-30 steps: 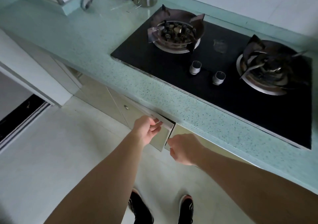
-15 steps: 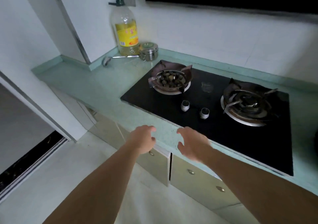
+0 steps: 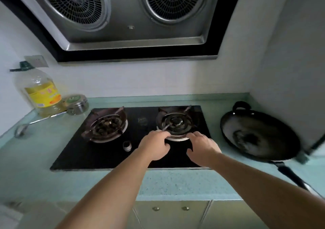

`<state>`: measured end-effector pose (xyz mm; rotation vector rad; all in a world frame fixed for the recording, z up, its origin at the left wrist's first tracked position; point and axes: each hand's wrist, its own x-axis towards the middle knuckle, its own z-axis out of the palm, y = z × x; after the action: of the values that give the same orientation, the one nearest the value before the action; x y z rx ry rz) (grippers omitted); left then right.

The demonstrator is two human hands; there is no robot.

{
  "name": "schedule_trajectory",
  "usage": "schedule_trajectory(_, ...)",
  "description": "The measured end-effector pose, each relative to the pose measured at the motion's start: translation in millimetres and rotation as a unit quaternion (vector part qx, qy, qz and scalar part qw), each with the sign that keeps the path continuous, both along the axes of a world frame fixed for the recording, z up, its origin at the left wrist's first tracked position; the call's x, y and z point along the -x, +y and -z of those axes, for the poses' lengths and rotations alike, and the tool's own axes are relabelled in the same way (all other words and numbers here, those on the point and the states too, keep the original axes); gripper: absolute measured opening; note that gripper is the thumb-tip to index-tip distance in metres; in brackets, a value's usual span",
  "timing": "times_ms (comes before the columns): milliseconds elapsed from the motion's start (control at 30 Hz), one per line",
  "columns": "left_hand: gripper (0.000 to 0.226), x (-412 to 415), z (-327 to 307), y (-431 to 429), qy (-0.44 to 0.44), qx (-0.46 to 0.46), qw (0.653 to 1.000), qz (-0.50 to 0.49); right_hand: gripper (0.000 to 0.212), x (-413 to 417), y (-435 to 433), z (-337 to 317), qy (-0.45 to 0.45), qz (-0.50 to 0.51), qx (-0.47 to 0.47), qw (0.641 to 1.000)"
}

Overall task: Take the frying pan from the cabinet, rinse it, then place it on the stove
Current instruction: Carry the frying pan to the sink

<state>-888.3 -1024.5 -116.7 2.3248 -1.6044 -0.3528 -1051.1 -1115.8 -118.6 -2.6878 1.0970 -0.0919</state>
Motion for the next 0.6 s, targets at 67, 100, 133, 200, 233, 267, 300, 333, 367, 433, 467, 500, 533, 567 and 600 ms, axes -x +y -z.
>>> schedule_trajectory(67, 0.045, 19, 0, -26, 0.009, 0.006, 0.999, 0.051, 0.049, 31, -9, -4, 0.004, 0.058, 0.003, 0.998)
schedule_trajectory(100, 0.046, 31, 0, -37, 0.018, 0.008, 0.997, 0.073, 0.047, 47, -12, -5, 0.008, 0.088, 0.005, 0.996)
schedule_trajectory(133, 0.046, 43, 1, -48, 0.031, 0.008, 0.995, 0.094, 0.044, 62, -12, -6, 0.013, 0.117, 0.005, 0.993)
schedule_trajectory(200, 0.046, 67, 3, -66, 0.056, 0.007, 0.99, 0.129, 0.044, 88, -10, -4, 0.023, 0.156, 0.005, 0.987)
schedule_trajectory(233, 0.046, 79, 4, -74, 0.06, 0.008, 0.987, 0.147, 0.044, 99, -7, -2, 0.024, 0.17, 0.004, 0.985)
schedule_trajectory(267, 0.045, 92, 6, -82, 0.059, 0.007, 0.984, 0.165, 0.046, 109, -5, -1, 0.022, 0.183, 0.004, 0.983)
schedule_trajectory(300, 0.046, 106, 7, -89, 0.056, 0.006, 0.981, 0.184, 0.047, 120, -3, 0, 0.019, 0.197, 0.004, 0.98)
schedule_trajectory(333, 0.046, 119, 9, -96, 0.056, 0.003, 0.978, 0.201, 0.048, 131, -1, -1, 0.016, 0.212, 0.005, 0.977)
schedule_trajectory(367, 0.047, 132, 11, -100, 0.059, -0.001, 0.975, 0.215, 0.049, 142, 0, -1, 0.015, 0.228, 0.007, 0.974)
schedule_trajectory(433, 0.048, 157, 12, -109, 0.065, -0.004, 0.969, 0.239, 0.048, 165, 1, -3, 0.016, 0.261, 0.01, 0.965)
schedule_trajectory(467, 0.048, 169, 13, -115, 0.068, -0.003, 0.966, 0.249, 0.048, 177, 0, -4, 0.015, 0.277, 0.006, 0.961)
schedule_trajectory(500, 0.048, 180, 13, -119, 0.072, -0.001, 0.964, 0.256, 0.047, 188, -2, -4, 0.011, 0.29, 0.002, 0.957)
schedule_trajectory(533, 0.047, 190, 14, -124, 0.076, -0.002, 0.962, 0.261, 0.046, 199, -5, -3, 0.007, 0.302, -0.003, 0.953)
schedule_trajectory(567, 0.048, 202, 16, -128, 0.078, -0.005, 0.961, 0.266, 0.044, 211, -8, -2, 0.004, 0.311, -0.008, 0.95)
schedule_trajectory(600, 0.048, 212, 18, -132, 0.078, -0.008, 0.96, 0.269, 0.043, 222, -13, 0, 0.002, 0.318, -0.012, 0.948)
